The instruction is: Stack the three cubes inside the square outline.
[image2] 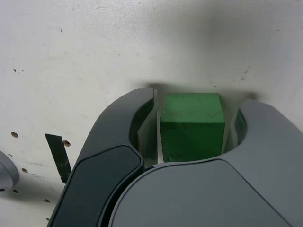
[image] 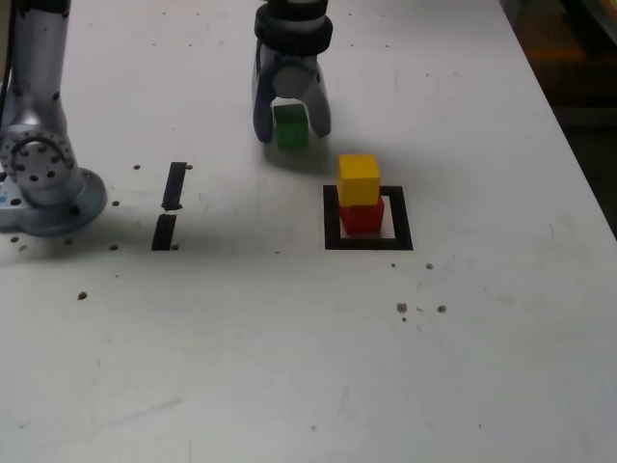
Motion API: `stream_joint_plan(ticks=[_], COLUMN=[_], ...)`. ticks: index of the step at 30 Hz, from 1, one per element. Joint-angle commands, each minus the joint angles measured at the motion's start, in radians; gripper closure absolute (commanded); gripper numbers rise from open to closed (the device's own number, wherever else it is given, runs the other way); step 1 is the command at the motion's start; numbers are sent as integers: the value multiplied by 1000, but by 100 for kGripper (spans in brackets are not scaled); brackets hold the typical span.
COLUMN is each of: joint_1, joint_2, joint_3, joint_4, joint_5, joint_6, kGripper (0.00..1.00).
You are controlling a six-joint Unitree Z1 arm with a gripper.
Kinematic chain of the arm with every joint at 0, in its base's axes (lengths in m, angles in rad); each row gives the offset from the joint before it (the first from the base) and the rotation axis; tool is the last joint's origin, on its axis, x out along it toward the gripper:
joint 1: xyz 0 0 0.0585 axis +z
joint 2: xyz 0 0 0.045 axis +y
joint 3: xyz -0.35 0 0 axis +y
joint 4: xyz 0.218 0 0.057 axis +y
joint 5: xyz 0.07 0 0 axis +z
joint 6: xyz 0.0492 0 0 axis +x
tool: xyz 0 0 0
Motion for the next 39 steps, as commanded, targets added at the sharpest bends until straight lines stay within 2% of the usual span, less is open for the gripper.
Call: stream_joint_plan(ticks=[1, 8, 13, 20, 24, 33, 39], joint_1=[2, 3, -17, -117, -199, -359, -406], joint_2=[2, -24, -79, -176, -206, -224, -198], joint_3=[-1, 5, -12, -104, -169, -260, -282], joint_4=[8, 45, 108, 261, 317, 355, 352], joint_5=[2, 13, 19, 20, 10, -32, -44], joint_6=[-1, -33, -65, -149, -209, -322, -358], kGripper=[90, 90, 90, 89, 89, 89, 89])
